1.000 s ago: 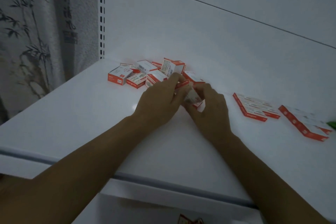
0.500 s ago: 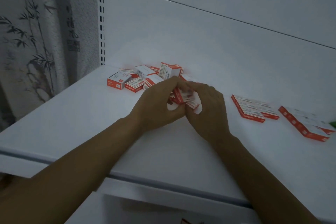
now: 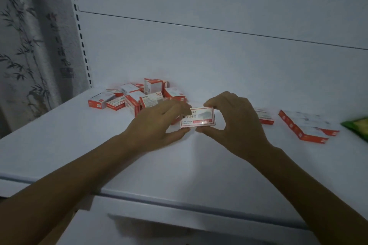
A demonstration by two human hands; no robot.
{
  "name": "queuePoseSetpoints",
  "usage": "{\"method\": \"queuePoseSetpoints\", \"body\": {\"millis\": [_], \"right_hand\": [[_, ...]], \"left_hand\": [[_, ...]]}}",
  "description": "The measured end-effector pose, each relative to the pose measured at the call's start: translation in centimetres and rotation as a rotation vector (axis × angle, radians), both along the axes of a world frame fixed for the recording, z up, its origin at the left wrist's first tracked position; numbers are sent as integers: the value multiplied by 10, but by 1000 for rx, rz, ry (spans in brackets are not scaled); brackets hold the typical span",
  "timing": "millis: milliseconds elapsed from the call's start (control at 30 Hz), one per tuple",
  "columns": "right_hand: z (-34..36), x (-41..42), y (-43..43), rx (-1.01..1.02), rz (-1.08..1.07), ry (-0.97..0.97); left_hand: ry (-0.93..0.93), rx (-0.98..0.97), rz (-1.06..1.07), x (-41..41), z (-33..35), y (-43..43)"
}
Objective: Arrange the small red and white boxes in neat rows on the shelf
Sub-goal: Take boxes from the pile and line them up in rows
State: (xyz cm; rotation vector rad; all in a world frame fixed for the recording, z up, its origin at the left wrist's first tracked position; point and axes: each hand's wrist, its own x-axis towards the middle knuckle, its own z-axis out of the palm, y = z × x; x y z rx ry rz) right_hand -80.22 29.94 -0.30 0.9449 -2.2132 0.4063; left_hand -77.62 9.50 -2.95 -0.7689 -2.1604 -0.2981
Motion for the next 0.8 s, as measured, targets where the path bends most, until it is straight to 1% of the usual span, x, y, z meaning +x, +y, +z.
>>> {"method": "queuePoseSetpoints", "body": {"millis": [67,133,200,233,333,400,467,533,633,733,800], "right_hand": [[2,-2,30,3,-15,23],[3,-6,67,-7,-44,45],[6,-11,106,-21,-115,8],[8,-14,126,-22,-155,-30],[10,-26,176,18,-274,-109],[9,-35,196,72,-324,-129],[9,-44,201,103,-341,-140],[2,-54,195,152,-361,-176],[-22,-68,179,233,-407,-198],[-35,-68,171,288,-383,-276],[-33,-62,172,286,-332,-284]], "left_hand": [[-37,-17,26,-10,1,30],[-172,1,56,-21,3,63],[-318,43,65,-31,3,97],[-361,37,71,-36,2,113],[-396,-66,162,-51,1,153],[-426,-86,223,-63,-3,172],[-426,-103,285,-74,-10,183],[-442,-66,316,-79,-18,186],[-459,60,290,-81,-28,181],[-437,50,246,-85,-31,177],[-442,48,232,-87,-31,176]]}}
